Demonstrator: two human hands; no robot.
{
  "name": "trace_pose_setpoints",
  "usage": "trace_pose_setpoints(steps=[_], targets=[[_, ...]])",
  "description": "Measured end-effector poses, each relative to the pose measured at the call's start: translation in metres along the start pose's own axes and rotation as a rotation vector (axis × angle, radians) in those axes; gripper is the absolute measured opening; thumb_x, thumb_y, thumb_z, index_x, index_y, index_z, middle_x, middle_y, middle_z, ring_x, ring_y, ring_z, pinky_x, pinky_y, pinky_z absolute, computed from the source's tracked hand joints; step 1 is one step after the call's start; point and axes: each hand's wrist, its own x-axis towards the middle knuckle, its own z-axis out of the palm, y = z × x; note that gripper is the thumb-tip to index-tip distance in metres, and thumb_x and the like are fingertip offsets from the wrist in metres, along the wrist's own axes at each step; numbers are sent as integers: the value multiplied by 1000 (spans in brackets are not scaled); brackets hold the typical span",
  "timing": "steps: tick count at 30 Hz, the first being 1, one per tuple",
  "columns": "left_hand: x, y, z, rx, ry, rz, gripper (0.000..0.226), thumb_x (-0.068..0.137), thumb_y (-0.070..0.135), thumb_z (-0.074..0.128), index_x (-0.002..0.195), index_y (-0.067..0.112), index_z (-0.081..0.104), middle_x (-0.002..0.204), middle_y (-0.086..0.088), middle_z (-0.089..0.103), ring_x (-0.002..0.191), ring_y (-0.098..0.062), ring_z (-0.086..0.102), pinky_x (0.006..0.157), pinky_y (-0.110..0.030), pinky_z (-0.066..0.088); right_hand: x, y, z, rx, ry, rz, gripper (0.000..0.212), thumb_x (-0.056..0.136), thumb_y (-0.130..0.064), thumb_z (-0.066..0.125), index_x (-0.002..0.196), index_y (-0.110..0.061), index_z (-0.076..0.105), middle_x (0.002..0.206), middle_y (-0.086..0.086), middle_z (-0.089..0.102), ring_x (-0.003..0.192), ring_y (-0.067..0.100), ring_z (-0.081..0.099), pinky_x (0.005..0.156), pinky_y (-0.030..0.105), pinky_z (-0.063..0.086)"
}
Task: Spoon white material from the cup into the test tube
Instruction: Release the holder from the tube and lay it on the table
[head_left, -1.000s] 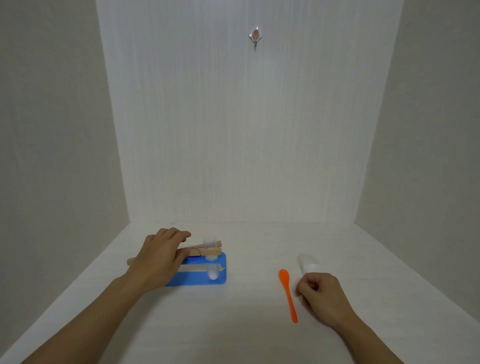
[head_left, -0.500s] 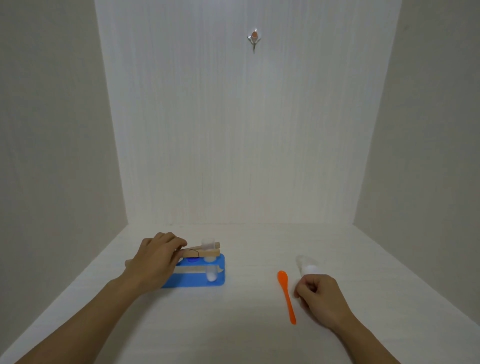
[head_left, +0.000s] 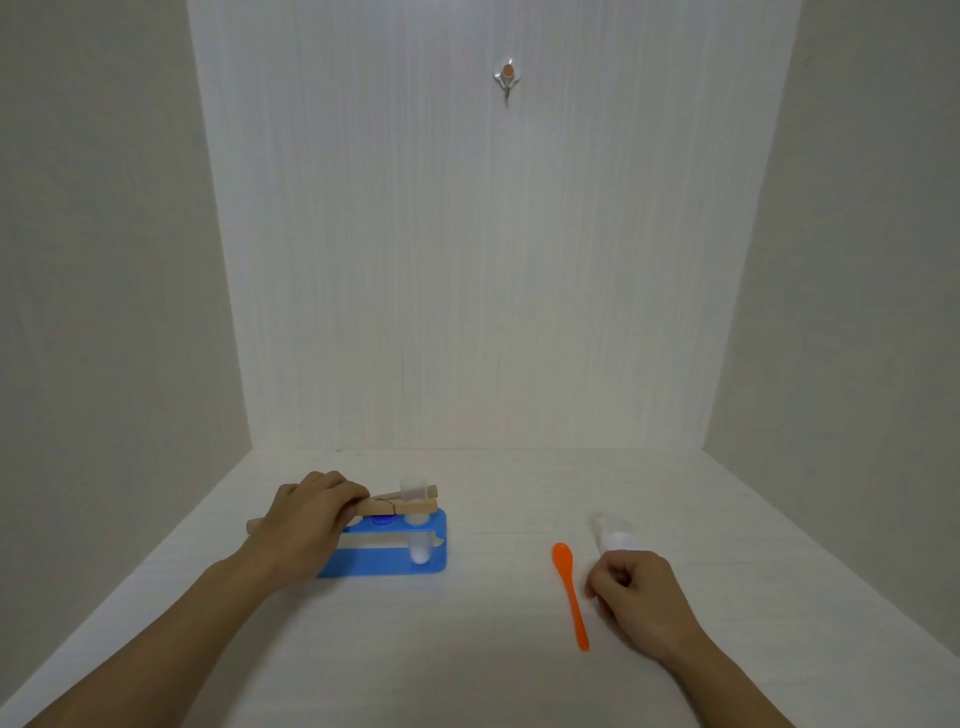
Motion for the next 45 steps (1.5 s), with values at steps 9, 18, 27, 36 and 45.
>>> trace_pose_setpoints(steps=[9, 18, 27, 36, 45], targets=[[1, -7, 3, -55, -10, -11, 31, 96, 13, 39, 102, 33, 61, 91, 13, 59, 85, -9, 48, 76, -27, 37, 1, 2, 1, -19, 6, -11, 31, 78, -8, 60, 52, -21, 69, 49, 1, 66, 40, 2, 52, 46, 12, 39], [1, -6, 4, -28, 46, 8, 29, 96, 16, 40, 100, 32, 64, 89, 12, 63, 83, -10, 50, 76, -28, 35, 1, 2, 1, -10, 3, -11, 29, 78, -8, 60, 54, -22, 70, 48, 1, 66, 39, 3, 53, 45, 13, 38], [-2, -4, 4, -17, 111, 17, 25, 95, 18, 44, 99, 30, 66, 84, 10, 64, 78, -11, 50, 76, -29, 33, 1, 2, 1, -13, 8, -17, 30, 78, -7, 61, 52, -19, 69, 49, 0, 66, 41, 3, 54, 46, 11, 40], [-1, 3, -4, 10, 173, 7, 22, 92, 14, 50, 101, 25, 66, 86, 7, 66, 79, -14, 51, 77, -29, 33, 1, 3, 1, -21, 8, -23, 29, 79, -7, 61, 53, -18, 70, 48, 0, 66, 41, 3, 53, 46, 12, 39], [-2, 6, -9, 17, 184, -25, 25, 91, 9, 50, 102, 25, 66, 89, 6, 66, 84, -15, 52, 83, -31, 35, 0, 5, 2, -61, 43, -83, 25, 80, -8, 62, 57, -15, 69, 49, -3, 60, 46, 3, 49, 50, 14, 39]])
